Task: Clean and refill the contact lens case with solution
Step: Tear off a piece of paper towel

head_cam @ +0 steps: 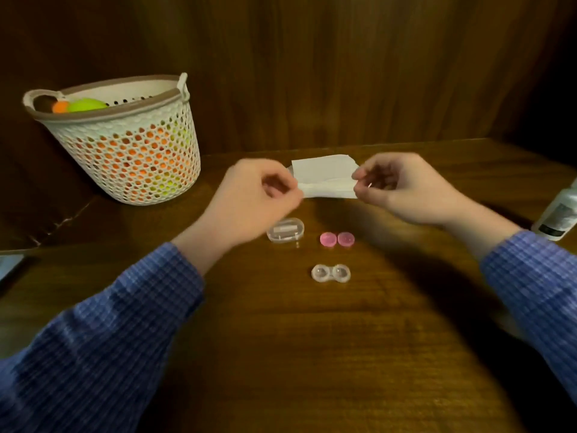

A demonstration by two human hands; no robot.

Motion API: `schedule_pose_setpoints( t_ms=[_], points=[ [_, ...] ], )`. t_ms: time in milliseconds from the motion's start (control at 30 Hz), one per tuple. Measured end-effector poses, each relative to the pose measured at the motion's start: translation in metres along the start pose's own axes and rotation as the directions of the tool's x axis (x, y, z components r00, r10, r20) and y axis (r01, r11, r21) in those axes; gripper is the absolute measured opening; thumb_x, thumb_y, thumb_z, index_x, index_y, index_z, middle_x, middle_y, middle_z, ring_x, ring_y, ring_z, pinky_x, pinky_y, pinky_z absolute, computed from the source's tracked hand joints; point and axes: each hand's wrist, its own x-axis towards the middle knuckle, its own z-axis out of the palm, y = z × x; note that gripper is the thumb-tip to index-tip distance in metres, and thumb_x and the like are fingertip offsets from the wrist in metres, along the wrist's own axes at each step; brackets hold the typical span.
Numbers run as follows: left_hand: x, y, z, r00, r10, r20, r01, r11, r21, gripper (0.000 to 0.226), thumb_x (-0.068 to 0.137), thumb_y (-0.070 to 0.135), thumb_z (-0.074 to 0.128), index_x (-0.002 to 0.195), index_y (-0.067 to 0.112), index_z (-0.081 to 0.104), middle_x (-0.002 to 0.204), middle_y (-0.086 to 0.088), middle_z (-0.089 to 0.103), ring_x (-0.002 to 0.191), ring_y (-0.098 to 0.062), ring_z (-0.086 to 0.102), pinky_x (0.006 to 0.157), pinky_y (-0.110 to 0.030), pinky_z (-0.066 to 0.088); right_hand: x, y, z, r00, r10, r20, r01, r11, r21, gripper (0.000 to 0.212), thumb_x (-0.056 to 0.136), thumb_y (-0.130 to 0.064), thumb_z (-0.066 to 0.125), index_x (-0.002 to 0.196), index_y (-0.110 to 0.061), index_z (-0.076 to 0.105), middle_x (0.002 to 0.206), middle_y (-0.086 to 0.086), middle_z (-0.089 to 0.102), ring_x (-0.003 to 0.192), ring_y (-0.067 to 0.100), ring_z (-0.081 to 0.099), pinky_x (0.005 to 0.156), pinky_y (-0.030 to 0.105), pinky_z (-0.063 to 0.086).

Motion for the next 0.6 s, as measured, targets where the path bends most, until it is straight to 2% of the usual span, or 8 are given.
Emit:
schedule_pose_setpoints(
  t_ms=[67,167,300,367,500,600],
  points=[
    [0.041,-0.007,-0.007,0.999,-0.014,-0.052,0.018,0.996,0.092,0.011,0.093,0.026,0.075,0.090,0.036,0.075,0.089,0.018,0.070,0.083,0.003,0.067,0.059,-0.009,0.051,0.037,0.011,-0.008,0.999,0.041,-0.021,-0.041,0.999,0.002,0.014,0.092,-0.012,0.074,0.095,-0.025,0.069,0.092,0.001,0.073,0.084,0.017,0.072,0.077,0.031,0.060],
    [0.093,-0.031,0.008,0.996,-0.090,-0.009,0.090,0.975,0.204,0.010,0.096,0.025,0.072,0.104,0.029,0.077,0.101,0.013,0.068,0.096,-0.004,0.064,0.075,-0.017,0.051,0.080,0.032,-0.004,0.996,0.073,-0.052,-0.074,0.997,-0.005,0.016,0.093,-0.009,0.072,0.091,-0.024,0.068,0.092,0.002,0.072,0.088,0.019,0.070,0.082,0.031,0.059],
    [0.130,-0.059,0.042,0.990,-0.098,0.102,0.071,0.967,0.243,0.026,0.096,0.029,0.072,0.122,0.026,0.072,0.127,0.006,0.066,0.116,-0.010,0.058,0.085,-0.022,0.043,0.112,0.060,0.014,0.998,0.057,0.018,-0.055,0.992,-0.110,0.016,0.093,-0.007,0.071,0.107,-0.014,0.072,0.102,-0.001,0.072,0.098,0.015,0.068,0.092,0.030,0.055],
    [0.140,-0.066,0.052,0.982,-0.088,0.169,0.046,0.970,0.237,0.031,0.093,0.033,0.075,0.124,0.027,0.071,0.132,0.006,0.065,0.120,-0.011,0.057,0.089,-0.025,0.042,0.122,0.068,0.021,0.994,0.028,0.106,-0.010,0.986,-0.167,0.023,0.090,-0.014,0.075,0.113,-0.012,0.073,0.109,0.000,0.071,0.104,0.015,0.066,0.090,0.025,0.052],
    [0.154,-0.072,0.051,0.952,-0.072,0.297,-0.007,0.967,0.255,0.037,0.088,0.038,0.080,0.122,0.028,0.073,0.124,0.011,0.068,0.106,-0.003,0.061,0.087,-0.020,0.047,0.136,0.077,0.026,0.968,0.032,0.250,0.019,0.980,-0.200,0.033,0.088,-0.020,0.080,0.119,-0.014,0.072,0.114,-0.004,0.070,0.102,0.008,0.064,0.072,0.000,0.044],
    [0.161,-0.073,0.042,0.937,-0.075,0.342,-0.034,0.953,0.300,0.029,0.083,0.039,0.083,0.110,0.031,0.077,0.110,0.017,0.068,0.097,0.001,0.061,0.072,-0.013,0.044,0.138,0.081,0.019,0.951,0.039,0.308,0.020,0.982,-0.186,0.025,0.087,-0.021,0.081,0.112,-0.023,0.073,0.108,-0.016,0.068,0.099,-0.003,0.063,0.071,-0.003,0.043]
  ],
)
